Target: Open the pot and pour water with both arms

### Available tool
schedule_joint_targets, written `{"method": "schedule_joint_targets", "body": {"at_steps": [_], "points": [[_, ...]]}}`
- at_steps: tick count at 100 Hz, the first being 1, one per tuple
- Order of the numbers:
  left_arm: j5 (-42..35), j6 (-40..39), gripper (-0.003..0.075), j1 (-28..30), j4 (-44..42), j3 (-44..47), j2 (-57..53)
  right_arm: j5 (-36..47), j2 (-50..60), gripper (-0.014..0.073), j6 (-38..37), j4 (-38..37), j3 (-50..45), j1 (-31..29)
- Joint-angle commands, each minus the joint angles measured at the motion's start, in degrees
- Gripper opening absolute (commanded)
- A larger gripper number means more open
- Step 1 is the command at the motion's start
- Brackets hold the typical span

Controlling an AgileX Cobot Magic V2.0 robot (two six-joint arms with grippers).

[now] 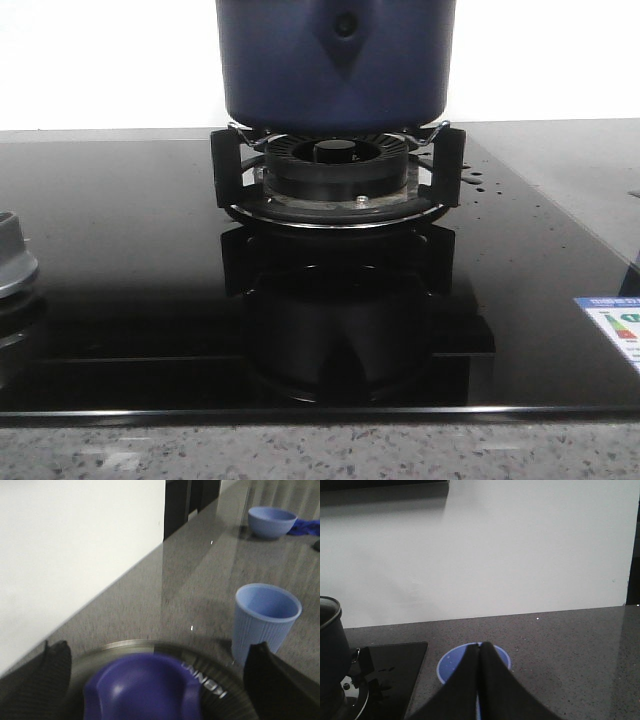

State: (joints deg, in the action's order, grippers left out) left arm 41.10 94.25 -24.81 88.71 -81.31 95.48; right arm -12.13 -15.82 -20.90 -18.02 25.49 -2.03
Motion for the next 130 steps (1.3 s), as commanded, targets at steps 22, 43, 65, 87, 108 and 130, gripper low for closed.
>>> {"method": "schedule_joint_targets", "body": {"at_steps": [22, 43, 65, 87, 108, 130], "points": [[2.0, -16.6, 0.0, 10.7, -1.5, 3.5, -18.8, 3.7, 1.3, -0.0071, 2.8, -0.3, 1.5, 0.2], [2.1, -16.8, -0.002, 19.9, -6.2, 18.4, -34.4, -1.6, 2.4, -0.0071, 6.4, -0.3, 1.5, 4.2], [-3.1, -16.6, -0.002, 20.4, -8.6, 38.1, -50.3, -2.2, 2.4, -0.0071, 8.4, -0.3, 1.5, 12.1], [-14.4, -16.6, -0.002, 20.2, -6.2, 54.6, -67.1, 4.1, 2.4, -0.0071, 11.8, -0.3, 1.5, 17.7], [-16.0, -16.6, -0.002, 20.2, -6.3, 61.7, -77.3, 4.1, 2.4, -0.0071, 11.8, -0.3, 1.5, 17.7], [-15.9, -16.6, -0.002, 20.2, -6.2, 62.2, -79.5, 4.0, 2.4, -0.0071, 11.8, -0.3, 1.5, 17.7]]}}
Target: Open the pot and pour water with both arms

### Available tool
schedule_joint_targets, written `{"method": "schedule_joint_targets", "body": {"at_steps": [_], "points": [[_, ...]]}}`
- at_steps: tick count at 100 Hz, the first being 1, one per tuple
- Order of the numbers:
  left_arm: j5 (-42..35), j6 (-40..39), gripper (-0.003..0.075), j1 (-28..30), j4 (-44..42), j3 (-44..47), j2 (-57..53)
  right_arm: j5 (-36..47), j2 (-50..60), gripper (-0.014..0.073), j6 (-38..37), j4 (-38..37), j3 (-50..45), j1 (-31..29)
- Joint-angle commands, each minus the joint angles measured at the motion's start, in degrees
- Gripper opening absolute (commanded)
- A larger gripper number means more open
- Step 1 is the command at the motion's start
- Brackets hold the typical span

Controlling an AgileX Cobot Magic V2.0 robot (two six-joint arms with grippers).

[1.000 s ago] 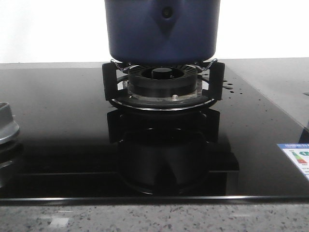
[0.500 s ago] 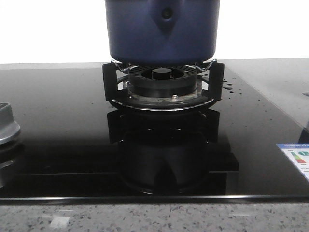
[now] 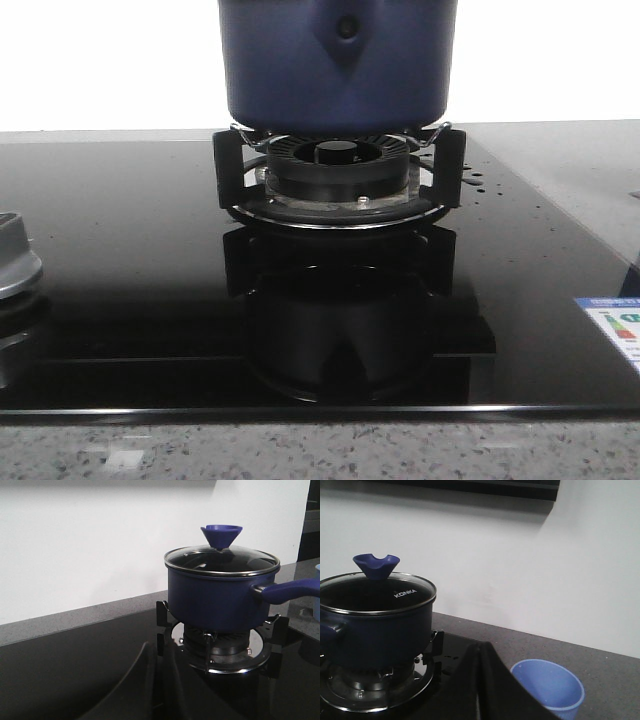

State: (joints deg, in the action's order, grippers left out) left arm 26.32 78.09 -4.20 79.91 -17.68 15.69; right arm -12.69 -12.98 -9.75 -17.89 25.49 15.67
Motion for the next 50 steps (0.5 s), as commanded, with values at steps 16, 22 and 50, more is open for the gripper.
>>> {"method": "schedule_joint_targets", "body": {"at_steps": [16, 22, 50], "points": [[-1.2, -0.5, -0.002, -0.5, 2.6, -1.4, 0.3, 4.6, -0.4, -0.0071, 0.7, -0.4, 1.5, 0.1], [-1.2, -0.5, -0.002, -0.5, 2.6, -1.4, 0.3, 4.6, -0.4, -0.0071, 0.7, -0.4, 1.5, 0.1], [-4.9, -0.1, -0.002, -0.5, 2.5, -1.1, 0.3, 4.6, -0.4, -0.0071, 0.7, -0.4, 1.5, 0.1]]}}
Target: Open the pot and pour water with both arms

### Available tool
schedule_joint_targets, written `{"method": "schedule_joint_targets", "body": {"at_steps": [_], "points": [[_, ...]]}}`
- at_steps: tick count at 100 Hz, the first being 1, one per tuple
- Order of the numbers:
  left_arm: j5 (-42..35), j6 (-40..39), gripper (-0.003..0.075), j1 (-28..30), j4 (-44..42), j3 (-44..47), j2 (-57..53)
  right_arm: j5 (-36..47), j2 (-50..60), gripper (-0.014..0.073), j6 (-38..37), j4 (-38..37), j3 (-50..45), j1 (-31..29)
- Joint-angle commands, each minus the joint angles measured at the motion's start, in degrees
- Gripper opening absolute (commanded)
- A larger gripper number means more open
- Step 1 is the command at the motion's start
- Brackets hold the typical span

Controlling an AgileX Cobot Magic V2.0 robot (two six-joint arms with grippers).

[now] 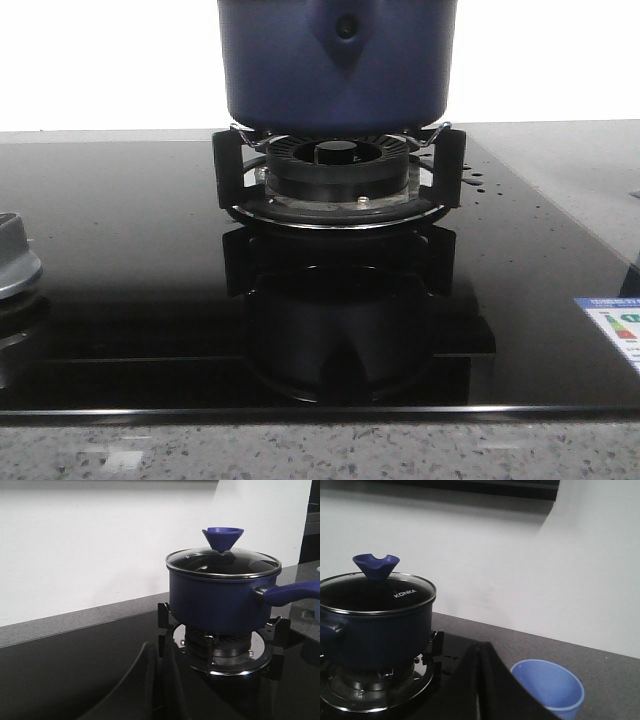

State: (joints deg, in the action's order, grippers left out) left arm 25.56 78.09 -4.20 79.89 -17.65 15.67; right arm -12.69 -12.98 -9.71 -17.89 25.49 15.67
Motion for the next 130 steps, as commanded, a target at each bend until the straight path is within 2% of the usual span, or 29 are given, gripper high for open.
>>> {"method": "schedule_joint_targets", "body": {"at_steps": [1, 13, 20, 27, 35, 39, 42, 46, 50, 65, 70, 94, 130], "points": [[-4.6, -0.1, -0.002, -0.3, 2.5, -1.0, 0.4, 4.6, -0.4, -0.0071, 0.6, -0.4, 1.5, 0.1], [-12.1, -0.1, -0.002, -0.2, -0.3, 0.6, 0.2, 4.6, -0.4, -0.0071, 0.6, -0.4, 1.5, 0.1], [-14.5, -3.9, -0.002, -0.2, -10.1, 1.4, -0.3, 4.6, -0.4, -0.0071, 0.6, -0.4, 1.5, 0.1], [-17.1, -20.0, -0.002, -0.2, -27.2, 2.6, -1.1, 4.6, -0.4, -0.0071, 0.6, -0.4, 1.5, 0.1], [-18.7, -48.9, -0.002, -0.2, -54.3, 4.9, -2.0, 4.6, -0.4, -0.0071, 0.6, -0.4, 1.5, 0.1], [-19.3, -61.0, -0.002, -0.2, -63.9, 6.6, -2.5, 4.6, -0.4, -0.0071, 0.6, -0.4, 1.5, 0.1], [-20.3, -66.8, -0.002, -0.2, -71.1, 8.0, -2.9, 4.6, -0.4, -0.0071, 0.6, -0.4, 1.5, 0.1], [-21.7, -71.7, -0.002, -0.2, -75.5, 10.2, -3.4, 4.6, -0.4, -0.0071, 0.6, -0.4, 1.5, 0.1], [-24.1, -73.0, -0.002, -0.2, -77.7, 12.3, -4.2, 4.6, -0.4, -0.0071, 0.6, -0.4, 1.5, 0.1], [-30.0, -73.1, -0.002, -0.2, -77.3, 20.5, -8.8, 4.6, -0.4, -0.0071, 0.6, -0.4, 1.5, 0.1], [-24.8, -73.1, -0.002, -0.2, -78.0, 20.3, -10.8, 4.6, -0.4, -0.0071, 0.6, -0.4, 1.5, 0.1], [-9.4, -73.5, -0.002, 3.2, -78.2, 20.4, -17.8, 4.6, -0.4, -0.0071, 0.6, -0.4, 1.5, 0.1], [-9.3, -73.5, -0.002, 3.7, -77.9, 20.4, -17.6, 4.5, -0.4, -0.0071, 0.6, -0.4, 1.5, 0.1]]}}
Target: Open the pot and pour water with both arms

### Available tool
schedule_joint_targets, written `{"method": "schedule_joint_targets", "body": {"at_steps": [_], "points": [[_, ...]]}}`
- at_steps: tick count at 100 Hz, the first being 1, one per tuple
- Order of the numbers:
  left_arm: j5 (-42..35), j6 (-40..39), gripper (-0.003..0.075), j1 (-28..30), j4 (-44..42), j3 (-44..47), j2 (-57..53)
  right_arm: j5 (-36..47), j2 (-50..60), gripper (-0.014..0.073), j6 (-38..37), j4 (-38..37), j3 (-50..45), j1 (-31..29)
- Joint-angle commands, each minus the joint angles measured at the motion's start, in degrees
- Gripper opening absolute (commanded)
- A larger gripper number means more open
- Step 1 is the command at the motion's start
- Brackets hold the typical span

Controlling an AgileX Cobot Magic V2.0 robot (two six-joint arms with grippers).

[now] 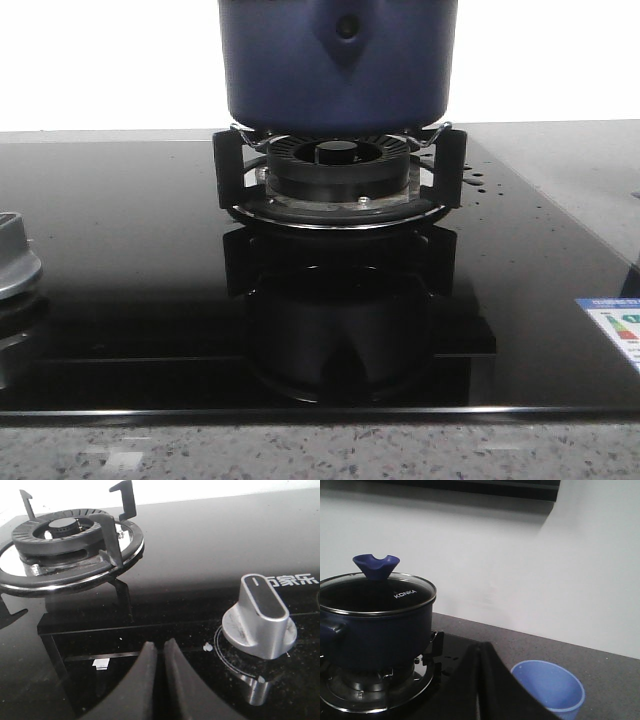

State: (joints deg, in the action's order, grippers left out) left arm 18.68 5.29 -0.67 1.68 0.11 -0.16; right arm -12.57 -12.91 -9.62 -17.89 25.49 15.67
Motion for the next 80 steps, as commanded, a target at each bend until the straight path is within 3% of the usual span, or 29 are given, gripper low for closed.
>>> {"method": "schedule_joint_targets", "body": {"at_steps": [1, 63, 80], "points": [[-2.4, -0.7, -0.002, 0.1, 0.3, 2.6, -1.7, 4.4, -0.5, -0.0071, 0.5, -0.4, 1.5, 0.1], [-2.4, -0.7, -0.002, 0.1, 0.3, 2.6, -1.7, 4.4, -0.5, -0.0071, 0.5, -0.4, 1.5, 0.1], [-2.4, -0.7, -0.002, 0.1, 0.3, 2.6, -1.7, -3.4, -0.5, -0.0071, 0.5, -2.7, 0.0, -1.0]]}}
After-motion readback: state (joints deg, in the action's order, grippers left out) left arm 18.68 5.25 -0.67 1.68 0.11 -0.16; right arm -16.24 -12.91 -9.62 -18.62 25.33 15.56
